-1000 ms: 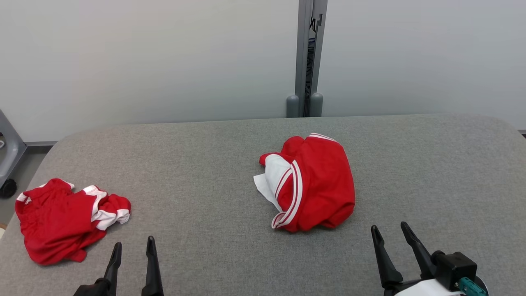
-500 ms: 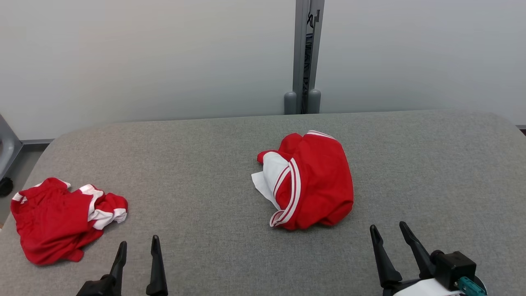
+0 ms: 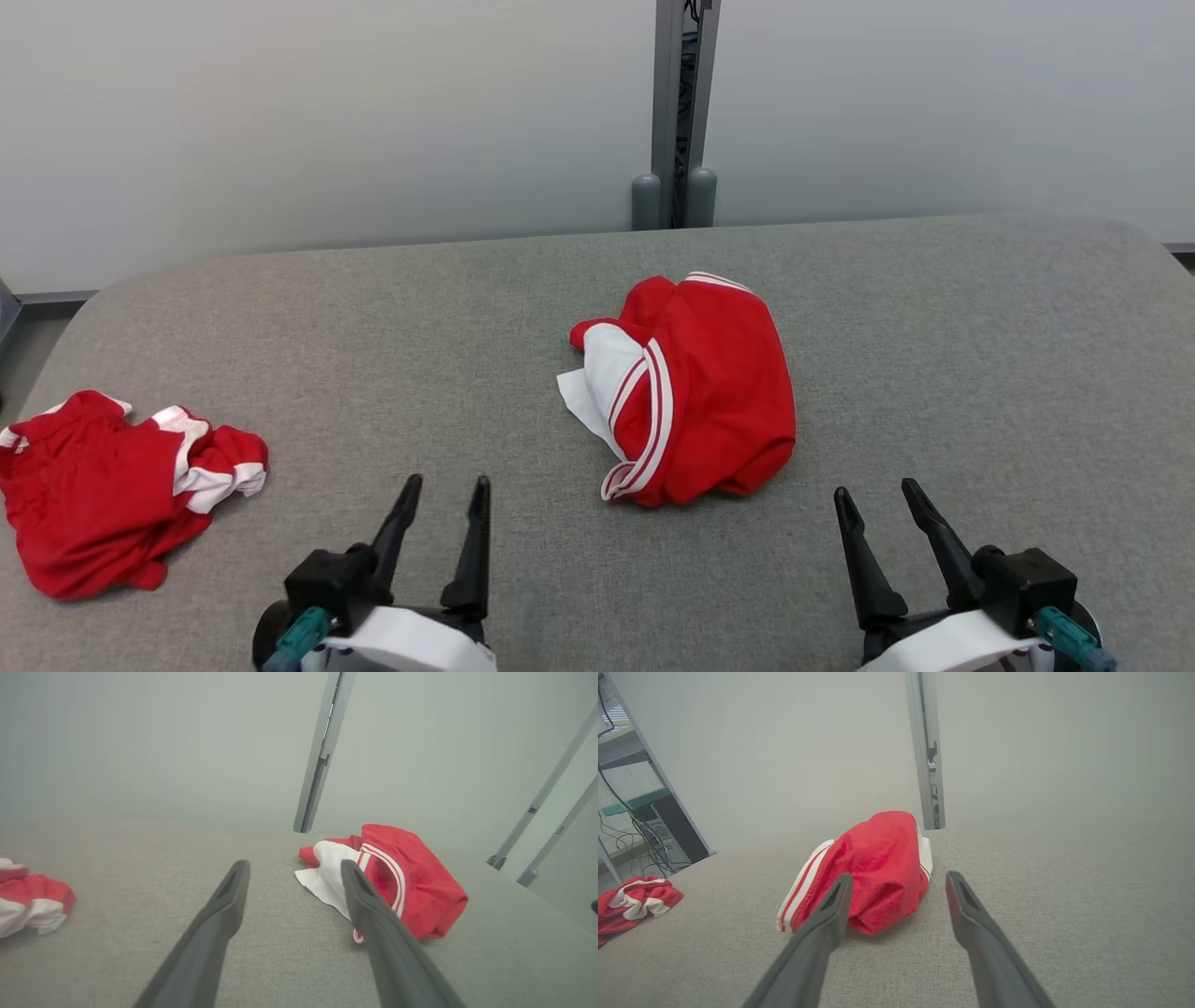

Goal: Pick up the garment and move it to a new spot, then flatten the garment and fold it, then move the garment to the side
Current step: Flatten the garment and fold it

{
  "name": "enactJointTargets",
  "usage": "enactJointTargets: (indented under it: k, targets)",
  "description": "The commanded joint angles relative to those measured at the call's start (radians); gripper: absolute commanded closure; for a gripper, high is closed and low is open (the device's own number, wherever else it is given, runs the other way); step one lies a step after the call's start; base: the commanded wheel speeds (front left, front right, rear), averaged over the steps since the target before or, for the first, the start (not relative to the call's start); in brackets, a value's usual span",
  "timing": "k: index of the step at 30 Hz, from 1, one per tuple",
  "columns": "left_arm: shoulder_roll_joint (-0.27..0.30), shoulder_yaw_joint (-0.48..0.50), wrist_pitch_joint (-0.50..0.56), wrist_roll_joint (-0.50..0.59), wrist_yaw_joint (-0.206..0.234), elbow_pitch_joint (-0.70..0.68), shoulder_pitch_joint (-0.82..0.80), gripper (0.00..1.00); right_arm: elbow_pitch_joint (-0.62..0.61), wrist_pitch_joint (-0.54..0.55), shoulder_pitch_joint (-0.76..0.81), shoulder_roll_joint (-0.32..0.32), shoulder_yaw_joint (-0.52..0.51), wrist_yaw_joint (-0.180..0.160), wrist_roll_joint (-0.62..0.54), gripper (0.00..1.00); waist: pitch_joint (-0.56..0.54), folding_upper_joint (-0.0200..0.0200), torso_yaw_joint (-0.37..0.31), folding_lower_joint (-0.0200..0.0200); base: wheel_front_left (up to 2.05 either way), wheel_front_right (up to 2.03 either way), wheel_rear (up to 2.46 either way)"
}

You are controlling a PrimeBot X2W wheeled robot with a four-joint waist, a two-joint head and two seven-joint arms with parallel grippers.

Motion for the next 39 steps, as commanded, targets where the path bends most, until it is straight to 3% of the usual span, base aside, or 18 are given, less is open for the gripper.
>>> enactJointTargets:
  k: [1, 6, 12, 14, 22, 23, 25, 26, 33, 39]
  targets:
    - [0.004, -0.012, -0.003, 0.009, -0.013, 0.018, -0.029, 0.0, -0.003, -0.002, -0.008, -0.007, 0.001, 0.002, -0.004, 0.0, 0.011, -0.0001, -0.009, 0.0, 0.0, 0.0, 0.0]
    - [0.004, -0.121, -0.003, 0.048, -0.095, 0.153, -0.137, 0.0, -0.006, -0.002, -0.031, -0.008, 0.002, 0.002, -0.008, 0.0, 0.046, -0.0001, -0.039, 0.0, 0.0, 0.0, 0.0]
    - [0.004, -0.226, -0.003, 0.064, -0.128, 0.309, -0.262, 0.01, -0.012, -0.002, -0.058, -0.007, -0.001, 0.002, -0.013, 0.0, 0.107, -0.0001, -0.076, 0.0, 0.0, 0.0, 0.0]
    - [0.004, -0.253, 0.002, 0.057, -0.132, 0.362, -0.301, 0.11, -0.018, -0.002, -0.069, -0.007, -0.002, 0.002, -0.015, 0.0, 0.13, -0.0001, -0.087, 0.0, 0.0, 0.0, 0.0]
    - [0.004, -0.349, 0.008, 0.041, -0.14, 0.53, -0.437, 0.31, -0.027, -0.002, -0.109, -0.007, -0.003, 0.002, -0.02, 0.0, 0.202, -0.0001, -0.121, 0.0, 0.0, 0.0, 0.0]
    - [0.004, -0.362, 0.007, 0.039, -0.141, 0.545, -0.449, 0.37, -0.028, -0.002, -0.112, -0.007, -0.004, 0.002, -0.02, 0.0, 0.207, -0.0001, -0.123, 0.0, 0.0, 0.0, 0.0]
    - [0.004, -0.385, 0.005, 0.03, -0.14, 0.566, -0.468, 0.6, -0.027, -0.002, -0.113, -0.007, -0.005, 0.002, -0.02, 0.0, 0.213, -0.0001, -0.126, 0.0, 0.0, 0.0, 0.0]
    - [0.004, -0.399, 0.004, 0.027, -0.141, 0.575, -0.477, 1.0, -0.027, -0.002, -0.116, -0.007, -0.005, 0.002, -0.019, 0.0, 0.215, -0.0001, -0.127, 0.0, 0.0, 0.0, 0.0]
    - [0.002, -0.459, -0.003, -0.031, -0.142, 0.55, -0.51, 1.0, -0.02, -0.002, -0.118, -0.007, -0.001, 0.002, -0.01, 0.0, 0.206, -0.0001, -0.131, 0.0, 0.0, 0.0, 0.0]
    - [0.004, -0.509, -0.004, -0.303, -0.142, 0.311, -0.532, 1.0, -0.013, -0.002, -0.112, -0.007, 0.012, 0.002, -0.003, 0.0, 0.17, -0.0001, -0.134, 0.0, 0.0, 0.0, 0.0]
